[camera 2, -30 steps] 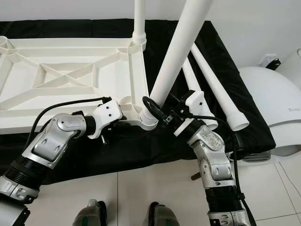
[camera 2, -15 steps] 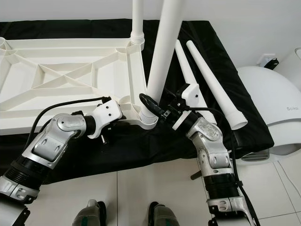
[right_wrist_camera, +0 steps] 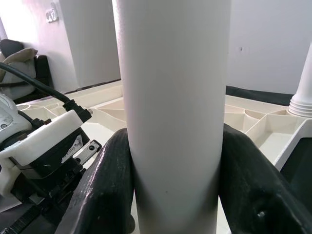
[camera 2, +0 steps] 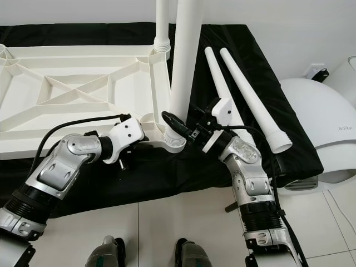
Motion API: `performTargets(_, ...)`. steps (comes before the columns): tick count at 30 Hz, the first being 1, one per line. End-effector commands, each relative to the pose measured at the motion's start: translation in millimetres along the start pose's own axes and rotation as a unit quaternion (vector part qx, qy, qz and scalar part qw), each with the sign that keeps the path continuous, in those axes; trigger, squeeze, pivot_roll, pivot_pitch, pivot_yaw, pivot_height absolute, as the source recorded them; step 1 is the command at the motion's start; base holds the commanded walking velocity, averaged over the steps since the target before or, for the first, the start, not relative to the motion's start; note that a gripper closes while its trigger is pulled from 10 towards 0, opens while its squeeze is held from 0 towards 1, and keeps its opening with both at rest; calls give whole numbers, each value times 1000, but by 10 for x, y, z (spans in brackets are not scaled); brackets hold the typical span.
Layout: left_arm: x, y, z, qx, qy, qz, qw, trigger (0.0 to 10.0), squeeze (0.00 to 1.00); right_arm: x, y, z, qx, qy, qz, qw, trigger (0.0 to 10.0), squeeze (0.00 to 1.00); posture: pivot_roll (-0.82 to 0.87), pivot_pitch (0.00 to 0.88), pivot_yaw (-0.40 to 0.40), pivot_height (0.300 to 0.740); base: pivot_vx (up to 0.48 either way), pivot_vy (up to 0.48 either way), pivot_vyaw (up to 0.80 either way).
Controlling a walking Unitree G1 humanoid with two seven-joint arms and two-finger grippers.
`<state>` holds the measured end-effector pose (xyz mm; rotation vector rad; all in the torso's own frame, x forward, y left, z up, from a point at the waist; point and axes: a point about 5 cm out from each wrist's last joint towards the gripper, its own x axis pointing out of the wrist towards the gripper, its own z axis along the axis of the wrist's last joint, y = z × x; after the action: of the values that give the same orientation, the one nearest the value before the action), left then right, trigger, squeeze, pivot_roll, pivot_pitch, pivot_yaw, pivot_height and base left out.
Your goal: Building children table
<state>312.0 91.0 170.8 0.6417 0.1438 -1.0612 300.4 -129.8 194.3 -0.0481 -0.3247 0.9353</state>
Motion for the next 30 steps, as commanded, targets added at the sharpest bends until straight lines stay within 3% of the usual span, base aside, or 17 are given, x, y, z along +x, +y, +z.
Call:
performTargets(1,49,-56,150,25,-25,-21,999,10000,0,-96,187,-435,67,86,8,994,10000,0,23,202,-24,740,0,0,0)
performTargets(13,55,-56,165,29,-27,-24,999,10000,0,-195,101,-502,73,87,-72,991,10000,0,24,194,-23,740,0,0,0)
performTargets(21,46,-50,172,32,-27,-23,999,10000,0,-271,136,-551,69,97,-70,990,10000,0,25,190,-24,740,0,0,0)
performTargets(30,51,-48,181,33,-28,-22,999,10000,0,-227,178,-519,65,90,-54,992,10000,0,27,188,-29,740,0,0,0)
